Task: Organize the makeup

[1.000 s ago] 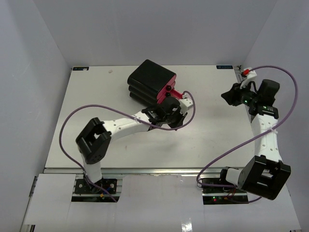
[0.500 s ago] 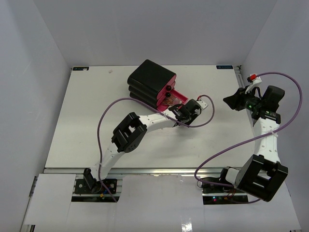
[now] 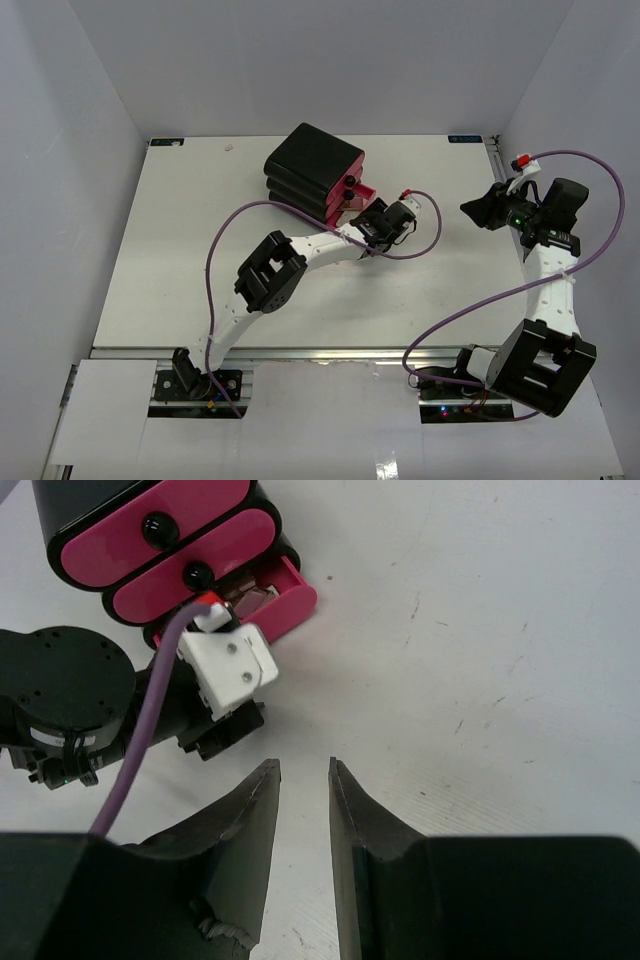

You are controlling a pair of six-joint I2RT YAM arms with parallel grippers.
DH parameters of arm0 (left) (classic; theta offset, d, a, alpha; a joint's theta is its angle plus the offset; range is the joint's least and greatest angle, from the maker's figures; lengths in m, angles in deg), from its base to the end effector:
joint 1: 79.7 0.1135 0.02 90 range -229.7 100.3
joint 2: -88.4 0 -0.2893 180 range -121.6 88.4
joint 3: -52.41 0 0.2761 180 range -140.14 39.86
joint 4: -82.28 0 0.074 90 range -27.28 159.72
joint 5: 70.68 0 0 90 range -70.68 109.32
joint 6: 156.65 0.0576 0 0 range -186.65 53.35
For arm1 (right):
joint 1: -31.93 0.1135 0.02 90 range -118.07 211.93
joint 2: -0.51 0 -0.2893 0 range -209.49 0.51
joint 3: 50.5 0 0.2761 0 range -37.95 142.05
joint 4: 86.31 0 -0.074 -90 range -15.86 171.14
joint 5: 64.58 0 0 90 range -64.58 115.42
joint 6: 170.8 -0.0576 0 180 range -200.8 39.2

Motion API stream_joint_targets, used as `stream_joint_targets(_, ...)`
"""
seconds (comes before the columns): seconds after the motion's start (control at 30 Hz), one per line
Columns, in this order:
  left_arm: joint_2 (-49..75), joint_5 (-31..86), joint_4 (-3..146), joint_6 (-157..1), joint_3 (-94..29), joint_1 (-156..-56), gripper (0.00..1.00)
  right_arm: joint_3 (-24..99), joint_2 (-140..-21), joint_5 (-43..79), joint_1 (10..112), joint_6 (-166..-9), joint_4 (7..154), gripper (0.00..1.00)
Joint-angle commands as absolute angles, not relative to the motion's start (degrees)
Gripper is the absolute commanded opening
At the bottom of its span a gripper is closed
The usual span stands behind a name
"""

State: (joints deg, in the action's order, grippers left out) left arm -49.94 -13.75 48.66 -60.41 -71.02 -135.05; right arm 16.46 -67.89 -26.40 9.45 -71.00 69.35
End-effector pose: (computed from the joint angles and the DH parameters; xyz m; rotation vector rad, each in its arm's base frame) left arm 0.3578 -0.4625 0.1431 0.9338 2.0603 0.2534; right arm 0.2836 -0.0684 0.3279 -0.3455 1.8436 0.5243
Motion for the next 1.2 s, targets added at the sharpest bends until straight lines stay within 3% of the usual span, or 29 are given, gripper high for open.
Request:
stream_joint_targets(0.0, -50.7, -16.9, 46.6, -59.4, -71.5, -131.9, 0.84, 15.9, -68.4, -28.3, 9.2, -71.2, 71.6, 0.33)
stream_joint_targets(0.07, -50.8, -17.2, 46.7, -59.1, -71.6, -131.4, 0.91, 15.8, -68.4, -28.3, 9.2, -71.1, 71.6, 0.33)
stream_joint_targets(0.23, -50.9, -17.9, 46.7, -58.1, -71.6, -130.2, 0.98, 15.8, -68.5, -28.2, 9.2, -71.1, 71.6, 0.33)
stream_joint_targets(0.7, -42.6, -13.4, 48.9, -57.5, -66.1, -129.9, 0.98, 15.7, -68.8, -28.5, 9.2, -70.8, 71.6, 0.33)
stream_joint_targets(1.0, -41.5, -23.0, 49.5, -52.4, -62.5, -130.9, 0.98, 15.4, -68.8, -28.5, 9.2, -70.8, 71.7, 0.33)
stream_joint_targets(1.17, -37.8, -18.7, 50.2, -54.2, -60.8, -131.7, 0.98, 15.2, -68.9, -28.4, 9.2, -70.8, 71.7, 0.33)
